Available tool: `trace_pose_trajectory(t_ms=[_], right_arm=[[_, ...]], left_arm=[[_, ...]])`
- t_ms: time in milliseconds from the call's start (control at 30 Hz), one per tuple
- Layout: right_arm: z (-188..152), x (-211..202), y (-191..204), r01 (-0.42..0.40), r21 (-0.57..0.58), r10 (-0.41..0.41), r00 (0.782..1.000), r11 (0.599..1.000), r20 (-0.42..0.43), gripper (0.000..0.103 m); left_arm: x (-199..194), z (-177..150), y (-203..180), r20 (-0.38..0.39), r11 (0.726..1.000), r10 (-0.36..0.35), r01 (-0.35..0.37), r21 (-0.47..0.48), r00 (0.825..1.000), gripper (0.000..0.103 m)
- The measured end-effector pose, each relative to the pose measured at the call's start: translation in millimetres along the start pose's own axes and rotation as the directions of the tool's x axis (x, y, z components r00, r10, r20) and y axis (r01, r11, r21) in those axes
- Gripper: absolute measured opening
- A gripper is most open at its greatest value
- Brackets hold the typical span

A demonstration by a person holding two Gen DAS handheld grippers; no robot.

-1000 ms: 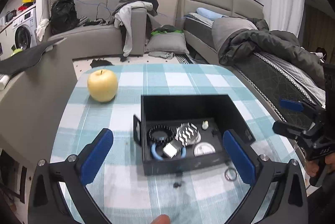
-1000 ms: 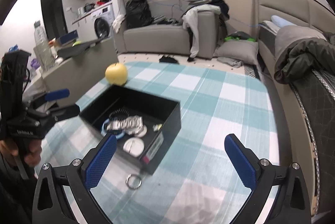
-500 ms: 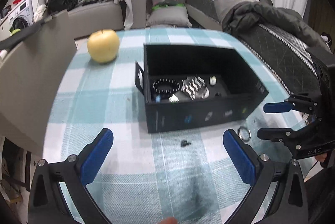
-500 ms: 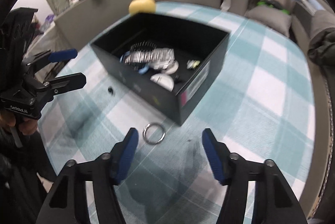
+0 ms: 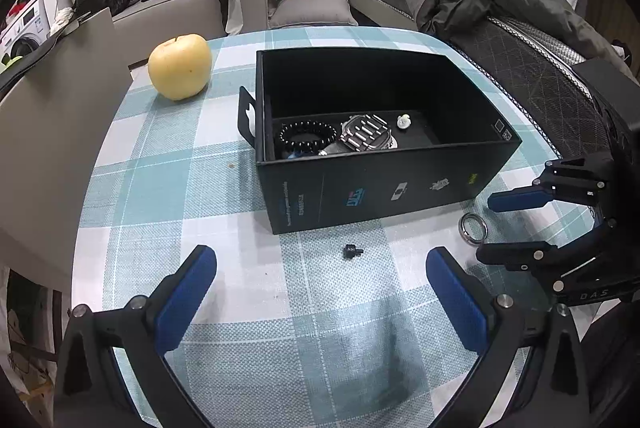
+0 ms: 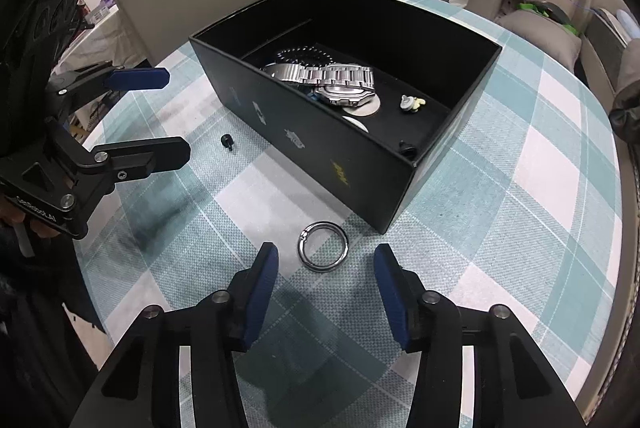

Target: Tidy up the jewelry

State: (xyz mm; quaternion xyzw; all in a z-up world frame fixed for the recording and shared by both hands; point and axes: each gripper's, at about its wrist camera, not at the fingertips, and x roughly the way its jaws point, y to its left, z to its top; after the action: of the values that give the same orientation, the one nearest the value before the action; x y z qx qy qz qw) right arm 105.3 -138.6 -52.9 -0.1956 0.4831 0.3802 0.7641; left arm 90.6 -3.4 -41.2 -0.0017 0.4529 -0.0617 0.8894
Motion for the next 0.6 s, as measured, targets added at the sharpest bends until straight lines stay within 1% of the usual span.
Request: trace_pose_trajectory(t_ms=[233,367,600], right_arm=[[7.6,4.8,1.1,0.008,-0.005,-0.008,1.0,1.0,-0.008,0.048],[8.4,5.7,1.7,0.01,-0.009,-0.01,1.0,1.0,-0.008,0.048],[8.3,7.5,4.5,0.031,-0.023,-0.031,1.0,0.999,-0.005,0.044]], left_arm=[[3.9,1.3,1.2,-0.012,1.0,-0.003,0.003,-0.001,1.0,0.102],[6.2,1.7,0.9,-0.018,1.0,0.01,-0.01,0.003,1.0,0.102],[9.5,0.0,-0.8,-0.032,1.0,0.018,-0.017,0.013,0.999,0.102]])
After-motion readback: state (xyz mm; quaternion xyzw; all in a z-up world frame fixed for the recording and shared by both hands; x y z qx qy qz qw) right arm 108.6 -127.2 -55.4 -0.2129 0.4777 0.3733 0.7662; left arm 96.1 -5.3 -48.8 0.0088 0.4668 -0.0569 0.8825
